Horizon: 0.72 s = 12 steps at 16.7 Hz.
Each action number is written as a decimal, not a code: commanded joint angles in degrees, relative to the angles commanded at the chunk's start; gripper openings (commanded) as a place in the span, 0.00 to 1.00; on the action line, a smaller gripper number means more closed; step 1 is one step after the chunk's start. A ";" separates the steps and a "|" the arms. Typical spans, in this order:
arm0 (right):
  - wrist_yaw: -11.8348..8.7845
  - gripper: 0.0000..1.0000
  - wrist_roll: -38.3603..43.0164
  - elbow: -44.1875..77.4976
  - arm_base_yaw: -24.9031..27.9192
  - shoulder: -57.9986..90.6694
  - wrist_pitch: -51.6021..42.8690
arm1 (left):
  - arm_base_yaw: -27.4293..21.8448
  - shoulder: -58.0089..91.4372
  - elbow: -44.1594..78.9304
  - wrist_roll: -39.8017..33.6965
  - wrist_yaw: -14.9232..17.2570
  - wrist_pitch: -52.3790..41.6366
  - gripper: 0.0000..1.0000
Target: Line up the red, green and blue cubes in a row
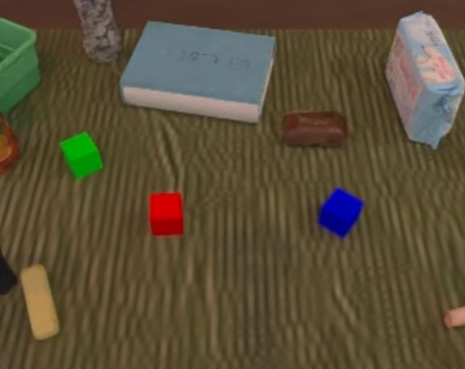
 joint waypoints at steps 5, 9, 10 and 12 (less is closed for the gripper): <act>0.00 1.00 0.00 0.00 0.00 0.00 0.00 | -1.25 3.54 3.50 -1.19 0.22 -2.46 1.00; 0.00 1.00 0.00 0.00 0.00 0.00 0.00 | -4.80 16.77 16.00 -5.09 0.36 -10.68 1.00; 0.00 1.00 0.00 0.00 0.00 0.00 0.00 | -5.89 21.57 20.08 -6.34 0.34 -13.41 1.00; 0.00 1.00 0.00 0.00 0.00 0.00 0.00 | -8.27 32.67 28.93 -9.07 0.28 -19.50 1.00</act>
